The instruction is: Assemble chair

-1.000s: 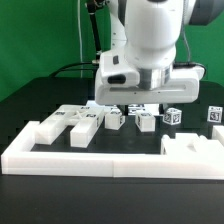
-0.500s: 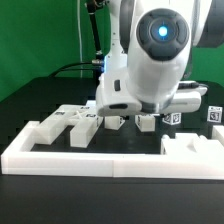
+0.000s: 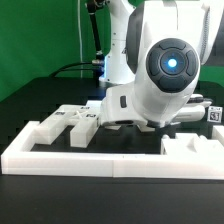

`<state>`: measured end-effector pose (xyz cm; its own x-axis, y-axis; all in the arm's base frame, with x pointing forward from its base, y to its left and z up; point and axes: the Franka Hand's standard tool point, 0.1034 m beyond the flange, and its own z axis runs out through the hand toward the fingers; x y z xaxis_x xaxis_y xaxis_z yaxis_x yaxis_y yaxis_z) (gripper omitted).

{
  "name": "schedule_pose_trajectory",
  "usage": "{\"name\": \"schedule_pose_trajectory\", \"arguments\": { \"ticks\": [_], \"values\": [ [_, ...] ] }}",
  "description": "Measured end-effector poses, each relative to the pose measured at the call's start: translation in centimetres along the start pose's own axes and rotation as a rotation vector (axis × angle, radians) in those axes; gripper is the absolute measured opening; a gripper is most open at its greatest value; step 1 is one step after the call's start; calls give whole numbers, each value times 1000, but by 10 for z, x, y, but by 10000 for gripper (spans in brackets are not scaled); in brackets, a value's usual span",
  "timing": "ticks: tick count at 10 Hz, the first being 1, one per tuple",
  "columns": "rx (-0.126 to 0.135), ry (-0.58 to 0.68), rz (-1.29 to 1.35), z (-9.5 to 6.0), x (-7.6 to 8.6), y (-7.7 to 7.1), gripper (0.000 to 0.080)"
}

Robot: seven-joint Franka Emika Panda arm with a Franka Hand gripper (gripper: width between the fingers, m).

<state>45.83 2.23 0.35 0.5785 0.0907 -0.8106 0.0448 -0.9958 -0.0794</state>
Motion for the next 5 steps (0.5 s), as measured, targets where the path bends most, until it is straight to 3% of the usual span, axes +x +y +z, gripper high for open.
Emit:
{"name": "schedule_pose_trajectory", "arguments": {
  "ticks": [1,3,4,5],
  "values": [
    [-3,7,-2,1,1,-1,649],
    [-2,7,-1,1,1,0,397],
    [-1,8,-1,1,1,0,397],
    [0,8,0,0,1,1,290]
  ]
}}
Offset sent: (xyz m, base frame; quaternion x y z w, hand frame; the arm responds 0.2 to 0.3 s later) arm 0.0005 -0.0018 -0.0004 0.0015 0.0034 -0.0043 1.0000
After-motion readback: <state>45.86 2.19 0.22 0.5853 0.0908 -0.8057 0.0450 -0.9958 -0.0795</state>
